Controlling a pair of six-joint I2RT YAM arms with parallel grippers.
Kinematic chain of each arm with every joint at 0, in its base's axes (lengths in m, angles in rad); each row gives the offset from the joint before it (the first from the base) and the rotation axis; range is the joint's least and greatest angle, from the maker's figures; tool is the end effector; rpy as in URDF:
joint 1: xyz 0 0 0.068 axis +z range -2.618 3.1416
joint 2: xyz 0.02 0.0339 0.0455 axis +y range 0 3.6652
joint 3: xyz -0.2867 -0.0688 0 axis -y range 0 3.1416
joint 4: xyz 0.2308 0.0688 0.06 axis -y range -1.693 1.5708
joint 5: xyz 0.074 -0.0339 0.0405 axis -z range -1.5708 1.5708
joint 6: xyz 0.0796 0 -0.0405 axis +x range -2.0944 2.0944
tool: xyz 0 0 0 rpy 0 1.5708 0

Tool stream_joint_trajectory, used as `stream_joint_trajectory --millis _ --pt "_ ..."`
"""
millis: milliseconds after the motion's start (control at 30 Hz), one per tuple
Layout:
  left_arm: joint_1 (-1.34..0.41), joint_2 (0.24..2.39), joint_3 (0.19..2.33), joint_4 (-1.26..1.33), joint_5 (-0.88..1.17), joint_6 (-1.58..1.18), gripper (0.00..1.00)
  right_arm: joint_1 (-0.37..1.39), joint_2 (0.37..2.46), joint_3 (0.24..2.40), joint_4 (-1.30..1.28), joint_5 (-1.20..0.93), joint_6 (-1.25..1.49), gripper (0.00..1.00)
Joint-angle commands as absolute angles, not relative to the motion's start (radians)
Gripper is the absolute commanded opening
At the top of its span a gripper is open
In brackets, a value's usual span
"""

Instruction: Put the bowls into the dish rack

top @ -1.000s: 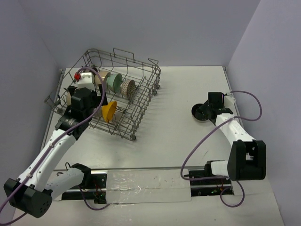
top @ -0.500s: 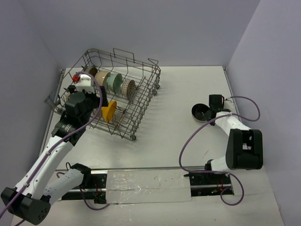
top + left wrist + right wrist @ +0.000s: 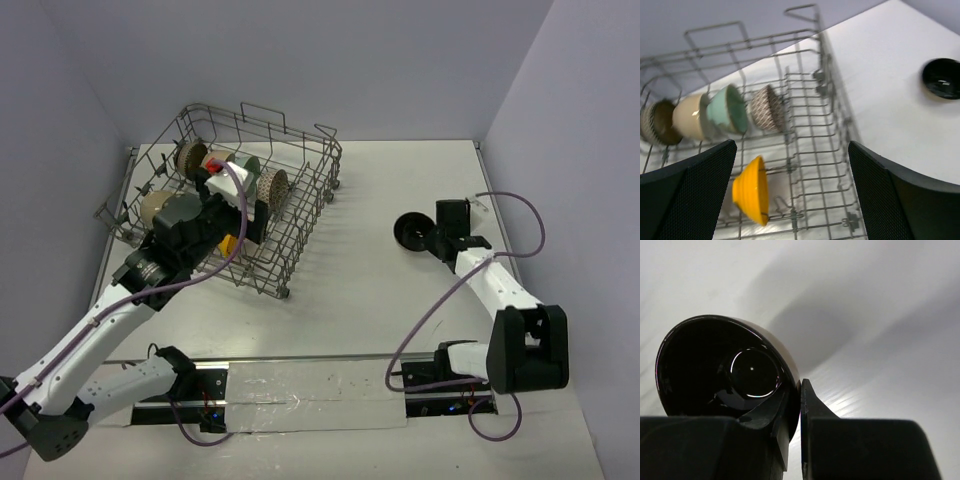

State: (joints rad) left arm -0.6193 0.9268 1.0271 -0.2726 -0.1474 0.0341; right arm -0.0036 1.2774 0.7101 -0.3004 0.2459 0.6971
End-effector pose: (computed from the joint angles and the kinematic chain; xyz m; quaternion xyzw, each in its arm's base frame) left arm 0.1875 -0.1193 0.3994 0.2001 0.7381 -0.1312 0.6309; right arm 0.2617 -0.0203 0.1992 0.3595 0.8607 0.0079 0.3605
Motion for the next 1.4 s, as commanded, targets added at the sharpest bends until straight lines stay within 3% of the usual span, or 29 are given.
stream_joint_trajectory --millis 0,333,600,967,1067,1367 --pt "-0.728 0.963 1.136 -0.327 -0.127 0.116 0.99 0.115 1.166 0.784 -0.236 0.21 0.612 0.0" --pt "-1.047 1.098 1.158 -0.333 -0.055 0.426 0.99 0.353 1.078 1.024 -0.392 0.092 0.344 0.0" --pt "-1.138 1.181 1.183 -0.391 0.044 0.663 0.97 0.494 1.12 1.163 -0.575 0.09 0.244 0.0" --pt "-1.167 1.321 1.269 -0.505 0.08 0.755 0.76 0.621 1.161 1.218 -0.67 0.106 0.201 0.0" --pt "-1.172 1.382 1.302 -0.552 0.084 0.759 0.66 0.641 1.172 1.224 -0.678 0.109 0.196 0.0" --pt "-1.172 1.471 1.35 -0.63 0.063 0.765 0.55 0.68 1.183 1.241 -0.696 0.117 0.19 0.0"
